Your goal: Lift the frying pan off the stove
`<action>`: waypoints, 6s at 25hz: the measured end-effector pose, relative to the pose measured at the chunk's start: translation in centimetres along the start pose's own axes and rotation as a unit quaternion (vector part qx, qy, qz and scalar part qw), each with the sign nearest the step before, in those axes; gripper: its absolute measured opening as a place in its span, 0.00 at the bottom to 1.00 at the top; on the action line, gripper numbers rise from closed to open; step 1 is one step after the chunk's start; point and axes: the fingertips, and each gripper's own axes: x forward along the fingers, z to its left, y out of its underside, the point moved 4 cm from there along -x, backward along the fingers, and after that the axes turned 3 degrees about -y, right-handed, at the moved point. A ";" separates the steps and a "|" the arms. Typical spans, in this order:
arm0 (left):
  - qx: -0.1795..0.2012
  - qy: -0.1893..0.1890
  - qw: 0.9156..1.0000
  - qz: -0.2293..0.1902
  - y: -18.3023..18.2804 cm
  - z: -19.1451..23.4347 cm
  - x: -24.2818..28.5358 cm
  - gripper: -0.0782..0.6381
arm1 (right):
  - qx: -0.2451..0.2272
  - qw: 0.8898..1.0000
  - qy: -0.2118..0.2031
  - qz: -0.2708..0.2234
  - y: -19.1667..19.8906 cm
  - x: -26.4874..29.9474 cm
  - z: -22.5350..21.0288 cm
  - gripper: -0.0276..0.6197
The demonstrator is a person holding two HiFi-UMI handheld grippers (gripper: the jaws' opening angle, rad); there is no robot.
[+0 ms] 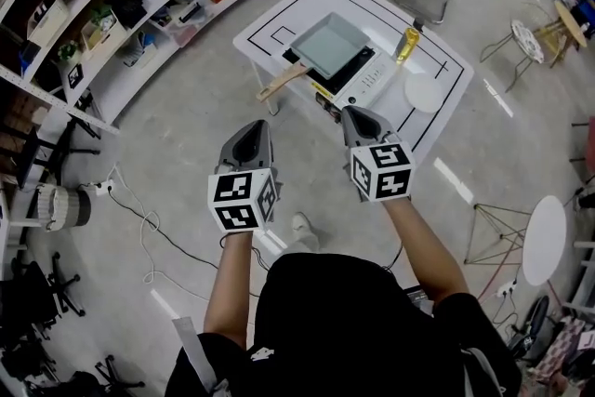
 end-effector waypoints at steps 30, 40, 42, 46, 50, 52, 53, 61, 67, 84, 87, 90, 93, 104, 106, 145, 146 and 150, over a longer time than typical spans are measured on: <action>0.028 0.072 0.996 0.035 0.0 4.3 5.9 0.12 | -0.008 0.999 0.032 0.009 -1.4 6.9 0.5 0.05; 0.030 0.079 0.994 0.072 -0.2 4.3 10.9 0.12 | -0.009 0.999 0.024 0.021 -2.4 10.1 -3.1 0.05; 0.028 0.084 0.993 0.081 -0.2 4.3 12.0 0.12 | -0.008 0.999 0.022 0.023 -2.7 10.9 -3.9 0.05; 0.018 0.093 0.991 0.096 -0.2 4.5 14.1 0.12 | -0.005 1.000 0.016 0.023 -3.2 12.7 -5.1 0.05; 0.025 0.094 0.989 0.114 -0.1 4.6 16.3 0.13 | -0.003 1.000 0.011 0.028 -3.6 14.4 -6.4 0.05; 0.033 0.096 0.987 0.127 0.1 4.6 17.3 0.13 | -0.001 0.999 0.011 0.031 -3.6 15.0 -7.1 0.05; 0.039 0.096 0.986 0.134 0.3 4.6 17.7 0.13 | 0.000 0.999 0.011 0.032 -3.7 15.3 -7.4 0.05; 0.064 0.110 0.976 0.176 1.2 4.9 21.3 0.24 | 0.007 0.999 0.010 0.044 -3.6 17.4 -9.6 0.05; 0.078 0.130 0.966 0.212 2.5 4.3 23.2 0.31 | 0.012 0.999 0.010 0.051 -3.2 18.4 -10.9 0.05; 0.175 0.180 0.908 0.335 7.8 3.0 27.2 0.37 | 0.030 0.997 0.017 0.073 -1.9 19.9 -13.5 0.05; 0.186 0.178 0.901 0.350 8.6 3.0 27.5 0.37 | 0.033 0.996 0.015 0.076 -1.6 20.2 -13.8 0.05; 0.197 0.174 0.894 0.363 9.3 3.1 27.6 0.37 | 0.035 0.996 0.013 0.078 -1.5 20.4 -13.8 0.05; 0.211 0.166 0.889 0.371 9.8 3.3 27.8 0.37 | 0.036 0.996 0.013 0.080 -1.5 20.5 -13.9 0.05; 0.273 0.148 0.864 0.396 11.0 3.4 28.2 0.29 | 0.042 0.995 0.017 0.084 -1.0 20.3 -14.6 0.05; 0.275 0.149 0.863 0.397 11.1 3.2 28.3 0.28 | 0.043 0.995 0.017 0.085 -0.9 20.2 -14.7 0.05; 0.169 0.103 0.917 0.347 8.9 2.0 23.9 0.26 | 0.033 0.997 0.039 0.065 -1.4 15.3 -12.7 0.05; 0.166 0.102 0.918 0.345 8.8 1.9 23.5 0.26 | 0.032 0.997 0.039 0.064 -1.4 15.0 -12.5 0.05; 0.160 0.099 0.923 0.337 8.4 2.0 22.0 0.26 | 0.029 0.997 0.042 0.059 -1.4 13.8 -11.5 0.05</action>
